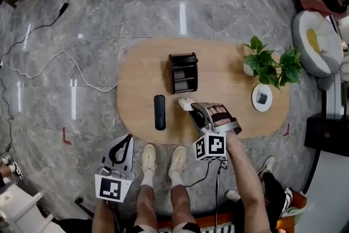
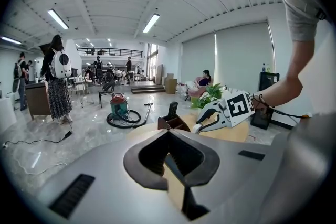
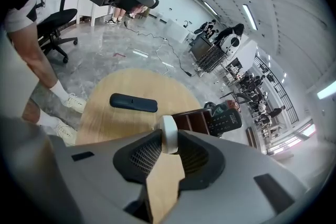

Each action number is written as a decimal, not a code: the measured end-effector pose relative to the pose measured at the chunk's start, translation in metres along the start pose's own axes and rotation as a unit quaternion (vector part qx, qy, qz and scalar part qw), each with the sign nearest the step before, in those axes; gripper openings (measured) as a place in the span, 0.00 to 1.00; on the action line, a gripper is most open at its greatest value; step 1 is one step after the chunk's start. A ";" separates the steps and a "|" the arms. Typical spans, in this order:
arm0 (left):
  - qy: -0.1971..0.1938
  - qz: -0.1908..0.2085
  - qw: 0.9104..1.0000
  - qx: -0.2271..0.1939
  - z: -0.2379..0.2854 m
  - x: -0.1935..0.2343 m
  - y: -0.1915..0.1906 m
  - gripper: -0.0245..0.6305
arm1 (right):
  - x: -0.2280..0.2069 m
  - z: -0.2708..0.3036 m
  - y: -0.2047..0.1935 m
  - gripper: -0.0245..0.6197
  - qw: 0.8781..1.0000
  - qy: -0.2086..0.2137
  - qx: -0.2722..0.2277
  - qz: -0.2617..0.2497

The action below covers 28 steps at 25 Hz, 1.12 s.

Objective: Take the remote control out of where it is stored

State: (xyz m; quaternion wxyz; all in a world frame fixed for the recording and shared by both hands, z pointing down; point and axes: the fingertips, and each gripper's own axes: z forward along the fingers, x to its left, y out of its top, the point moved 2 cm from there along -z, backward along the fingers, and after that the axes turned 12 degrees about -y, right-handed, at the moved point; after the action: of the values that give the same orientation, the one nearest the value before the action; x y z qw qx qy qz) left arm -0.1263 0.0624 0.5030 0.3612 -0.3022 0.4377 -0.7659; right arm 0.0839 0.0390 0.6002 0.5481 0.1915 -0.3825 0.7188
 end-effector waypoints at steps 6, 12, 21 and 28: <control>-0.001 -0.004 1.000 0.006 0.001 0.004 -0.008 0.04 | 0.008 0.009 -0.002 0.20 1.000 0.001 0.004 0.002; -0.005 -0.005 1.000 0.005 0.003 0.003 -0.012 0.04 | 0.016 0.014 -0.007 0.20 1.000 0.003 0.012 0.006; -0.006 -0.009 1.000 0.009 0.000 0.003 -0.017 0.04 | 0.026 0.016 -0.010 0.20 1.000 0.007 0.017 0.008; -0.009 -0.009 1.000 0.008 0.000 -0.002 -0.021 0.04 | 0.030 0.014 -0.010 0.20 1.000 0.001 0.016 -0.004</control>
State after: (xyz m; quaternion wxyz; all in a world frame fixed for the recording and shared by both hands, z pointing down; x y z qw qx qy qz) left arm -0.1312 0.0711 0.5212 0.3604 -0.3102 0.4253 -0.7701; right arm 0.0813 0.0483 0.6333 0.5478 0.2010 -0.3702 0.7228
